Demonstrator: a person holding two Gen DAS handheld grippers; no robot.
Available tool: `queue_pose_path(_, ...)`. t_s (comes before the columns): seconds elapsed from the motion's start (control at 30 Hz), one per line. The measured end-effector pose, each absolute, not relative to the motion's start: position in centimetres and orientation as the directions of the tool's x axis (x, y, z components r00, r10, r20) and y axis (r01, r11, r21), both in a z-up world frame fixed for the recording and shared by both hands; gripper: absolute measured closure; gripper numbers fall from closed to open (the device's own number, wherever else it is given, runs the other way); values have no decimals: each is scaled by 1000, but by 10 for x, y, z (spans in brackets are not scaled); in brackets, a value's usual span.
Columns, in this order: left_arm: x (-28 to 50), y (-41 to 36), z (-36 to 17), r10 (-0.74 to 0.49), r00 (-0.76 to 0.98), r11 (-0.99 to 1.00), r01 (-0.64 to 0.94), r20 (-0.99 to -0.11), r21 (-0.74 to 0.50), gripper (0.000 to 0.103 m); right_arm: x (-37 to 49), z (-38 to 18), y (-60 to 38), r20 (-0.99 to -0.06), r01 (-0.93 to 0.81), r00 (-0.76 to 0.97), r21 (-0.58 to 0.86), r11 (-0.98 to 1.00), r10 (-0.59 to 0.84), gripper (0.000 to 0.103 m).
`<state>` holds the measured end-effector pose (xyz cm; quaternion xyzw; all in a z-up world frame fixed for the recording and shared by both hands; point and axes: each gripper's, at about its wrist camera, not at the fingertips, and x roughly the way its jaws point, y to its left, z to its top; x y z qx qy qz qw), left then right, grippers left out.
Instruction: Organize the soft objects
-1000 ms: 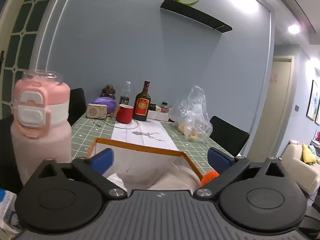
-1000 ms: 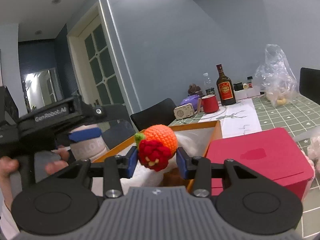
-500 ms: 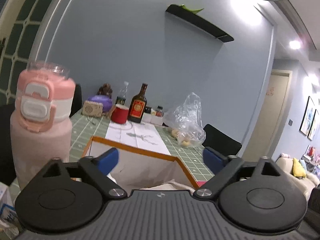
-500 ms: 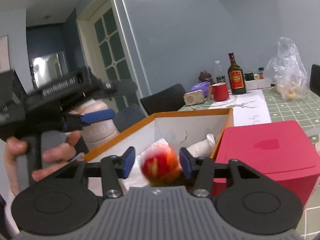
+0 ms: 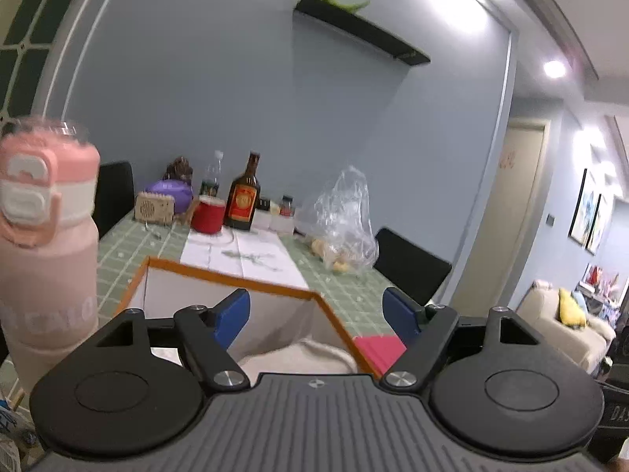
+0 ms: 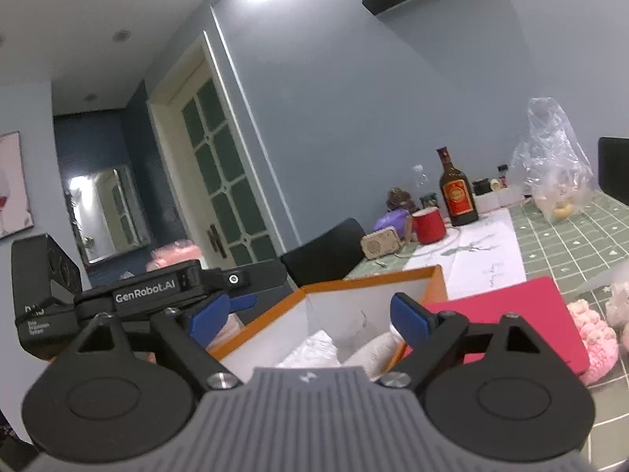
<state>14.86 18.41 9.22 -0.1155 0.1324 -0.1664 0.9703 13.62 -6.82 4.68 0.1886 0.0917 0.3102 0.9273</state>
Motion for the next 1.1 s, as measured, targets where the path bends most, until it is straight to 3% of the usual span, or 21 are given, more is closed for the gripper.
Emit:
queue_pose_path(0.33,134,187,95,-432,899,862,391,-66,-323,8,117,67,-104,68,-445,881,448,775,467,3)
queue_pose_path(0.53,131,173,94,-479,874,850,440,-79,-289,8,127,81,-164,95,-269,963,354,896,252,3)
queue_pose_path(0.6,128,166,94,-496,864,848,462,-81,-260,8,146,80,-189,42,-209,977,360,909,208,3)
queue_pose_path(0.73,117,151,94,-521,851,846,504,-66,-177,7,213,68,-221,-241,-126,949,308,943,205,3)
queue_pose_path(0.8,111,146,93,-529,847,842,517,-45,-153,7,243,55,-225,-347,-55,929,215,975,129,3)
queue_pose_path(0.9,105,148,91,-579,816,798,567,4,-204,7,281,41,-240,-394,44,918,215,976,45,2)
queue_pose_path(1.0,105,151,87,-634,773,745,621,34,-241,5,323,35,-252,-468,8,866,364,931,176,2)
queue_pose_path(1.1,115,153,80,-657,754,710,629,26,-316,5,358,32,-239,-539,-36,814,324,945,216,2)
